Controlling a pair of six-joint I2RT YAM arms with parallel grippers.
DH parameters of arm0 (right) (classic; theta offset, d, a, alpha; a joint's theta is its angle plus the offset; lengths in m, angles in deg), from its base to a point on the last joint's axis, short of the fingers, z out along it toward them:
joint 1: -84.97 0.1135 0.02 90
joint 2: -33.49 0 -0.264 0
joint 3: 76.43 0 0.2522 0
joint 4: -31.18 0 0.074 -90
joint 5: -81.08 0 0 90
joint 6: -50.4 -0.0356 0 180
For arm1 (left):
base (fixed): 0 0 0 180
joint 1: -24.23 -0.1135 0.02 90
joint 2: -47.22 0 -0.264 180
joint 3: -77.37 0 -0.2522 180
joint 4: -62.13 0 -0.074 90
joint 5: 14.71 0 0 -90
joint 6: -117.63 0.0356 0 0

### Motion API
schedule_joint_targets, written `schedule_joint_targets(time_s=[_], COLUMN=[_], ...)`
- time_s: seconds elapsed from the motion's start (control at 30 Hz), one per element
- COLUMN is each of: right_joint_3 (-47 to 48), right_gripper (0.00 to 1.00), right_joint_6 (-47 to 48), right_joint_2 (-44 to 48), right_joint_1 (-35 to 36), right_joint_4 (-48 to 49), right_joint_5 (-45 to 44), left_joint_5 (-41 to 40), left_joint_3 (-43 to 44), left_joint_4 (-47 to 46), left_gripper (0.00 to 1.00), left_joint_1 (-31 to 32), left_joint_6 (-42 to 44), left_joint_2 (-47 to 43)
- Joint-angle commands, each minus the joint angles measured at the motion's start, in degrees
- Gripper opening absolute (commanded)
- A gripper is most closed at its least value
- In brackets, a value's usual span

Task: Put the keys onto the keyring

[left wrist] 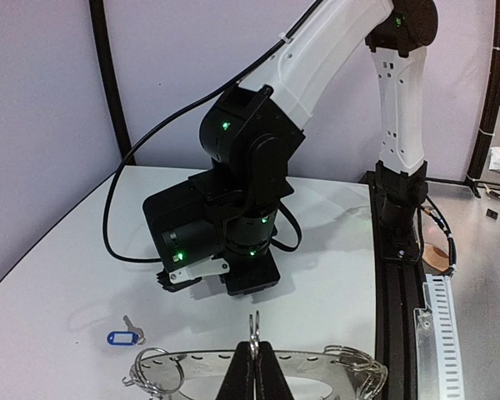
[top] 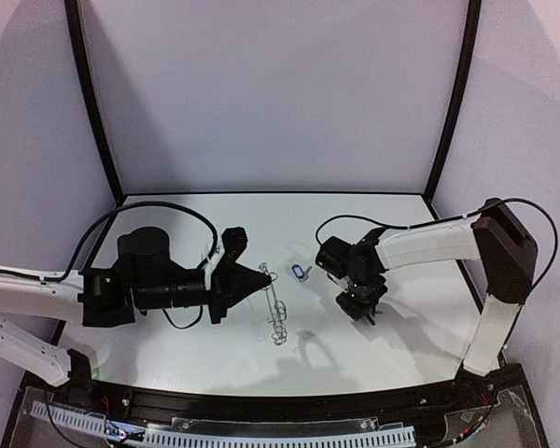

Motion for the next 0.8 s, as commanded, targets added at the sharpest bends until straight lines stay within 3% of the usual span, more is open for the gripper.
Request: schedule_joint_targets(time_s=[0.0, 0.2, 0.53, 0.77], right_joint_3=[-0.99, -2.26, -10.37, -10.53], right_gripper=[0.00, 0.00, 0.00, 0.00], right_joint_6=[0.76, 5.98, 21.31, 25.71], right_joint_2=[2.49, 11.99, 35.40, 41.75], right_joint_1=[0.34, 0.37, 0.37, 0.45], right_joint_4=[1.85, 3.27, 15.56, 20.21], right_joint_5=[0.40, 7.21, 34.90, 47.75], left_joint_5=[0.52, -0.98, -2.47, -0.89], left_joint_3=[-0.48, -0.64, -0.47, 1.12], left_joint_4=[-0.57, 0.62, 4.79, 7.87], left_gripper=[0.01, 0.01, 0.01, 0.01], left_joint_1=[-0.12, -0.17, -0.15, -0.14], left_joint_6=[-0.55, 1.28, 6.79, 8.31], left_joint_2=[-1.33, -2.43, -5.64, -6.02])
